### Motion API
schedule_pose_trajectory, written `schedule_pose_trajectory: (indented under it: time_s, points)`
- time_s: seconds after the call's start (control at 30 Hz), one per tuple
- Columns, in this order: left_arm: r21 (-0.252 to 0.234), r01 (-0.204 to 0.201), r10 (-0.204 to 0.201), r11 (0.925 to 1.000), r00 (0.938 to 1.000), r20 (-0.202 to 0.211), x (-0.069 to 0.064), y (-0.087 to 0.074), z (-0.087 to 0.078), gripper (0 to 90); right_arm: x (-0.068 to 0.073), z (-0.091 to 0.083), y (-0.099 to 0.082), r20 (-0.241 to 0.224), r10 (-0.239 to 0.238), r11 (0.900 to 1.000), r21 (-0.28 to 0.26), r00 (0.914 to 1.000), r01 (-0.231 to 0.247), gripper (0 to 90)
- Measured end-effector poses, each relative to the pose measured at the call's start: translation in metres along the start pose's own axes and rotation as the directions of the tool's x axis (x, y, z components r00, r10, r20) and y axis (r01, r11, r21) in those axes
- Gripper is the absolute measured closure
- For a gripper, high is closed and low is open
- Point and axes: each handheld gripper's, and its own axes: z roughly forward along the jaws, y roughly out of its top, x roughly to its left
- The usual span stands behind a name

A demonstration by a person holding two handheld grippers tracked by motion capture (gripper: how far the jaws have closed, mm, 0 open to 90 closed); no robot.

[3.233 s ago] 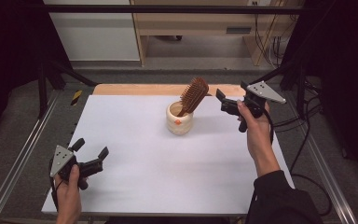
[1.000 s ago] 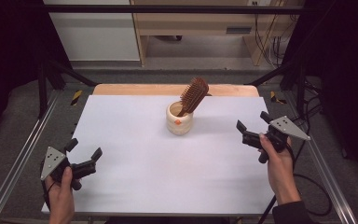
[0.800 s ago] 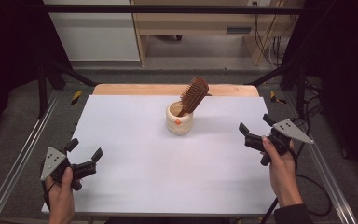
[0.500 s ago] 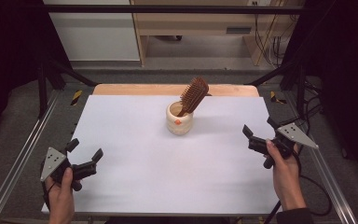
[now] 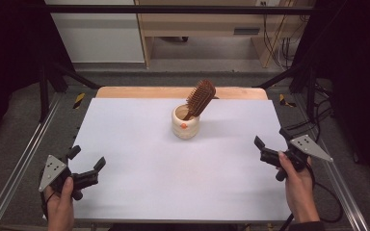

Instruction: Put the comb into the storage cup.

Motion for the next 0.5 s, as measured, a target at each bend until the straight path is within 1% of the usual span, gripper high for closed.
schedule_pose_trajectory:
  time_s: [0.2, 0.37, 0.5]
  points:
    - [-0.001, 0.001, -0.001, 1.0, 0.9999, -0.01, 0.003, -0.002, -0.001, 1.1, 0.001, -0.005, -0.011, 0.002, 0.004, 1.0, 0.004, 1.0, -0.004, 2.8]
    - [-0.002, -0.002, 0.002, 1.0, 0.9999, -0.012, 0.004, -0.003, -0.001, 1.1, 0.003, -0.008, -0.018, 0.002, 0.013, 0.9999, 0.006, 0.9999, -0.013, 2.8]
    - [-0.003, -0.003, 0.003, 1.0, 0.9999, -0.012, 0.004, -0.003, -0.001, 1.1, 0.005, -0.008, -0.025, 0.0, 0.01, 0.9999, 0.01, 0.9999, -0.01, 2.8]
